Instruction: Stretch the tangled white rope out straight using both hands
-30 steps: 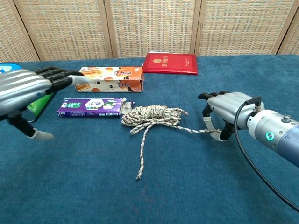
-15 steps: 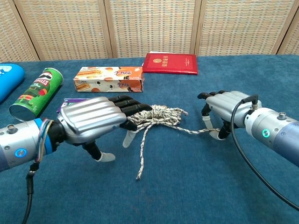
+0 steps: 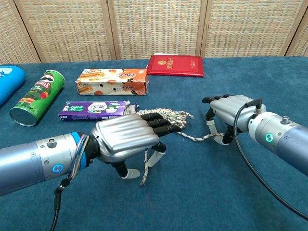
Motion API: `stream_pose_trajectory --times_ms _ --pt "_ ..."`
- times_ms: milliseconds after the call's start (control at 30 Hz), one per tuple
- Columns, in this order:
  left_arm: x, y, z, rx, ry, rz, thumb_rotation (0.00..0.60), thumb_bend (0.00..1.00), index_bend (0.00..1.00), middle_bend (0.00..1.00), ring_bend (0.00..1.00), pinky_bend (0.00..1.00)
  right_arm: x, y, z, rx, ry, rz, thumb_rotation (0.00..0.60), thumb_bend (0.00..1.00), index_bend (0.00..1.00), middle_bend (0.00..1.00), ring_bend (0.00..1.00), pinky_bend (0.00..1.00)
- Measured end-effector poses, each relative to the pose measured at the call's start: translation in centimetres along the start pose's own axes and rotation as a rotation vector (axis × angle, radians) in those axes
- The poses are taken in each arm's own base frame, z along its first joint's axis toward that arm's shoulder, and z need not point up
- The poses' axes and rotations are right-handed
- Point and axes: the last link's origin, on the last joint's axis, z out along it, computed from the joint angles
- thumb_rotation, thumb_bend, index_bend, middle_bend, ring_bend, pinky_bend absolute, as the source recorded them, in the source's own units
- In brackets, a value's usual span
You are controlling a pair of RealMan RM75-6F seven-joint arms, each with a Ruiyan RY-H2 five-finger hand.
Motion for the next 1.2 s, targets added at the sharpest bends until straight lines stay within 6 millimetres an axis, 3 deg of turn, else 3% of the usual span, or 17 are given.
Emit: stream_pose_trajectory --times_ms 433,1200 --pt "-0.4 1.2 1.3 -0.03 -0.018 0.026 0.6 0.29 0.51 0.0 0.0 0.0 0.1 0.0 0.1 -0.01 -0.003 0.003 0.6 0.39 0.67 0.02 0.0 0.0" --pt "-1.3 1.4 1.2 -0.015 -0.048 0.011 0.6 0.32 0.6 0.0 0.0 0.0 -0.3 0.2 0.1 -0.014 -0.012 0.009 0.6 0.39 0.67 0.03 0.0 0.0"
